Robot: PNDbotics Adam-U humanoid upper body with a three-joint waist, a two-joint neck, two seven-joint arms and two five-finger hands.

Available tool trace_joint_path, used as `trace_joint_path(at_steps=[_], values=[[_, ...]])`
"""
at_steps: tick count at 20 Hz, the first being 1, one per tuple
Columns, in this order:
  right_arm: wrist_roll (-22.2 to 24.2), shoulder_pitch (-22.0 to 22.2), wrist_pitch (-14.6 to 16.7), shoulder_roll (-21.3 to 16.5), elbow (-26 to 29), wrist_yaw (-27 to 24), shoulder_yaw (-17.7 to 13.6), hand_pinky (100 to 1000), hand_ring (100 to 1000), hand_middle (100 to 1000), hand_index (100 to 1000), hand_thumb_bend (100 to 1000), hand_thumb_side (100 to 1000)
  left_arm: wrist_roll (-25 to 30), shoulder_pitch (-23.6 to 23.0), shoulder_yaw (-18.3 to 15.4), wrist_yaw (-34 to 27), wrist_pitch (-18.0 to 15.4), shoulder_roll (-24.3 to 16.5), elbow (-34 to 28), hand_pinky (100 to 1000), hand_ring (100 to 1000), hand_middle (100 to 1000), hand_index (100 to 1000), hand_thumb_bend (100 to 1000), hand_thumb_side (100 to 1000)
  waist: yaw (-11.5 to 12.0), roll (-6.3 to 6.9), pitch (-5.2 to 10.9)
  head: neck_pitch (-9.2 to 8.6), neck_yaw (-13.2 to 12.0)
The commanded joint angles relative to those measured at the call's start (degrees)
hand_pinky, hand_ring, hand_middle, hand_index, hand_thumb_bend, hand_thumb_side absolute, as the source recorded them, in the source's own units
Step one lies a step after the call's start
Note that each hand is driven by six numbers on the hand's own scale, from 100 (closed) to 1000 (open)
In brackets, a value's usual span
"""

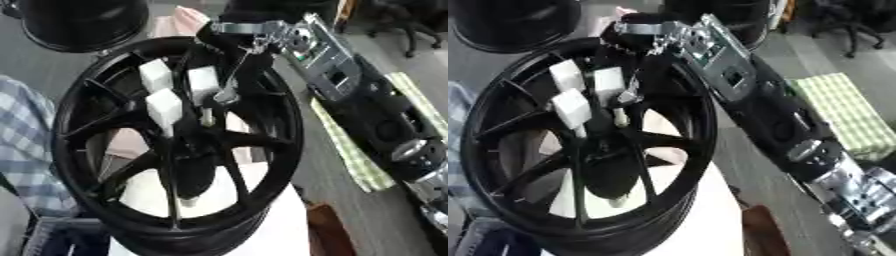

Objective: Pull the pin out of the wheel hub.

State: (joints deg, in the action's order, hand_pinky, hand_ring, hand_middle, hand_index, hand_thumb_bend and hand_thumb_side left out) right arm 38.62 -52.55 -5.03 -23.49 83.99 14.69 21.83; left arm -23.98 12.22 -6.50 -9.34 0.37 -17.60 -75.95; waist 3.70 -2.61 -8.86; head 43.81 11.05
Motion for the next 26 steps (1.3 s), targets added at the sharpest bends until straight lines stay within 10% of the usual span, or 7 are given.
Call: trace_joint_path(at_steps=[1, 10, 11, 12, 14, 21, 26], values=[[-0.2, -2.2, -0.6, -1.9, 1.8, -1.0, -1.4, 540, 522, 236, 462, 380, 100, -0.2, 0.7, 0.1, 0.2, -0.1, -0.7, -0.4, 621, 612, 526, 720, 453, 579, 0.0, 0.19, 1.19, 0.3, 0.3], [-2.0, -5.1, -4.2, -4.8, 1.6, -6.9, -5.8, 488, 511, 225, 455, 366, 100, -0.3, 0.6, 0.0, 0.2, -0.1, -0.6, -0.1, 621, 612, 526, 720, 454, 578, -0.2, 0.17, 1.6, 0.3, 1.0], [-2.8, -5.5, -4.8, -5.4, 1.1, -8.1, -6.8, 480, 509, 225, 454, 141, 107, -0.4, 0.5, 0.0, 0.2, -0.1, -0.6, -0.1, 621, 612, 526, 720, 453, 577, -0.3, 0.16, 1.65, 0.3, 1.0], [-3.6, -5.8, -5.5, -6.2, 0.5, -9.4, -7.8, 474, 508, 224, 453, 359, 100, -0.4, 0.4, 0.0, 0.2, -0.1, -0.7, -0.1, 621, 612, 526, 720, 455, 578, -0.4, 0.14, 1.7, 0.3, 1.0], [-5.5, -6.3, -6.5, -8.5, -0.6, -12.1, -9.9, 460, 504, 222, 452, 356, 100, -0.6, 0.3, -0.1, 0.2, -0.1, -0.7, -0.1, 621, 612, 526, 720, 455, 578, -0.6, 0.07, 1.79, 0.3, 0.8], [-13.7, -3.5, -8.5, -22.4, -1.0, -21.6, -17.4, 444, 500, 221, 450, 355, 100, -1.3, -0.5, -0.9, 0.1, -0.2, -1.4, -0.2, 620, 612, 525, 720, 455, 577, -2.2, -0.19, 1.82, 0.3, -1.1], [-21.9, 9.3, -7.7, -35.0, 1.6, -28.0, -25.3, 439, 499, 223, 451, 250, 100, -1.9, -0.9, -1.5, -0.2, -0.3, -2.0, -0.4, 620, 612, 525, 719, 457, 576, -3.1, -0.18, 1.45, 0.3, -2.8]])
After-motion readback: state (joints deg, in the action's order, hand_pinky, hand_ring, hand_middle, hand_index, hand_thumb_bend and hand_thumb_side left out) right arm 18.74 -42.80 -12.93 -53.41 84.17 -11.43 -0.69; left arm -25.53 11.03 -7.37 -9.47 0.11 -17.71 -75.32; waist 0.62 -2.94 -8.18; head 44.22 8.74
